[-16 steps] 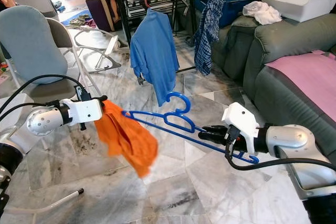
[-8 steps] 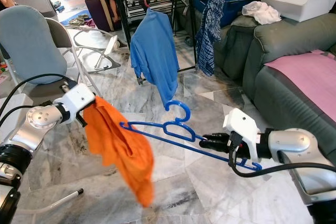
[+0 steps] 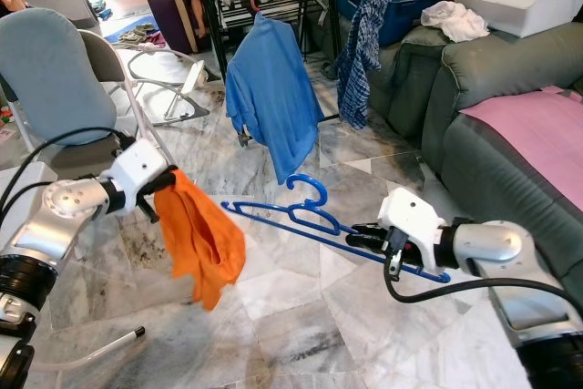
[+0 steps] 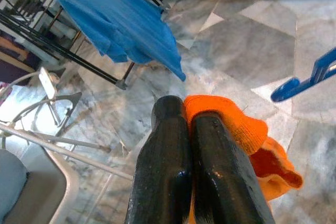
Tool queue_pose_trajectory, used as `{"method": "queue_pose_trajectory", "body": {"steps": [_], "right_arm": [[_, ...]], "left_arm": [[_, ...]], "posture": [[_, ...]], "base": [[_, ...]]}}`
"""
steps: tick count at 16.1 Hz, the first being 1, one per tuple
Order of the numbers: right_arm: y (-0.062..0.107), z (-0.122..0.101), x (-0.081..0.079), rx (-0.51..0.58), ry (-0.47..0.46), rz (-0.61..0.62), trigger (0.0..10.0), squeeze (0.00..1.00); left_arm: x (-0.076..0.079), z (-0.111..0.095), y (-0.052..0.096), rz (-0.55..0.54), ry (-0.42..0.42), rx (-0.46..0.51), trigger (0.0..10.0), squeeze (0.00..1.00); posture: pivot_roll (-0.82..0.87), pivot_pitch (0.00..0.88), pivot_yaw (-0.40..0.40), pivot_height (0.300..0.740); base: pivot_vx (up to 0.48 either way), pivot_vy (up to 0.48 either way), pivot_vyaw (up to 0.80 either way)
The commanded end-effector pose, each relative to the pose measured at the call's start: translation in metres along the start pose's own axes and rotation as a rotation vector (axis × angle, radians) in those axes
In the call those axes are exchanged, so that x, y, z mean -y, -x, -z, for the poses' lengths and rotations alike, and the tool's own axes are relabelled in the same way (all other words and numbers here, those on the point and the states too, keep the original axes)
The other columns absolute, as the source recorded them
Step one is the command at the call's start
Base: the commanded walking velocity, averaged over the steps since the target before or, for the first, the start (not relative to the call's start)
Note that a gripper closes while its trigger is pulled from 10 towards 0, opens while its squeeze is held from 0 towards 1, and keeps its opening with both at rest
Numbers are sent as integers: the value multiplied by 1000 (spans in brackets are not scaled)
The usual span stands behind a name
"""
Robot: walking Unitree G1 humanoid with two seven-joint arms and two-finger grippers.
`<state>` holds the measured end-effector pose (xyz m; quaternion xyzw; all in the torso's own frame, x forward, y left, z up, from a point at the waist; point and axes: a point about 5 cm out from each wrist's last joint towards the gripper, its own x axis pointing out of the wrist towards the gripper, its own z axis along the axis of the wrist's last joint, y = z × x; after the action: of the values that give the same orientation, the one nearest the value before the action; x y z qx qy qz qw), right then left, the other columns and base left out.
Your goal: Hang hanger
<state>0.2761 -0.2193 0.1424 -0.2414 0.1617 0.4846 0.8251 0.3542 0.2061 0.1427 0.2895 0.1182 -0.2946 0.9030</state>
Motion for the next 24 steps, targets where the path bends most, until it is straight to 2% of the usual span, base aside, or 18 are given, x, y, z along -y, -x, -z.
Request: {"method": "queue_pose_trajectory", "body": {"steps": [1,4,8,13,14,16,17,18,19,20,22,24], "right_arm": [[-4,-5,1,13,33,-12,10000,0],[-2,-7,-2,15,28,-49,10000,0],[-6,-7,-1,24,29,-39,10000,0],[-15,-13,-10,53,21,-113,10000,0],[-17,-15,-9,59,23,-117,10000,0],[-22,-20,-5,81,55,-75,10000,0],[-28,-24,2,100,84,16,10000,0],[-35,-25,3,117,72,54,10000,0],[-41,-24,-8,122,59,15,10000,0],[-47,-19,-17,113,55,-11,10000,0],[-53,-15,-23,107,45,-16,10000,0],[-56,-14,-24,105,42,-17,10000,0]], "left_arm": [[-6,-2,7,-19,36,7,10000,0],[-8,1,6,-76,87,-32,10000,0],[-6,-7,4,-85,199,-14,10000,0],[-1,-7,5,-82,208,-53,10000,0],[0,-2,5,-94,178,-86,10000,0],[0,6,6,-116,122,-119,10000,0],[0,15,7,-147,96,-150,10000,0],[3,22,7,-177,134,-162,10000,0],[9,24,7,-181,170,-163,10000,0],[15,23,6,-179,203,-152,10000,0],[19,20,4,-194,255,-131,10000,0],[22,17,2,-256,384,-99,10000,0]], "posture": [[-103,48,96,740],[-107,56,95,740],[-108,60,95,740],[-102,61,95,740],[-102,61,95,740],[-102,61,95,740],[-104,58,98,740],[-105,55,97,740],[-104,56,97,740],[-102,55,95,740],[-98,54,93,740],[-96,52,96,740]], "base": [[0,0,0],[0,0,0],[0,0,0],[0,0,0],[0,0,0],[0,0,0],[0,0,0],[0,0,0],[0,0,0],[0,0,0],[0,0,0],[0,0,0]]}}
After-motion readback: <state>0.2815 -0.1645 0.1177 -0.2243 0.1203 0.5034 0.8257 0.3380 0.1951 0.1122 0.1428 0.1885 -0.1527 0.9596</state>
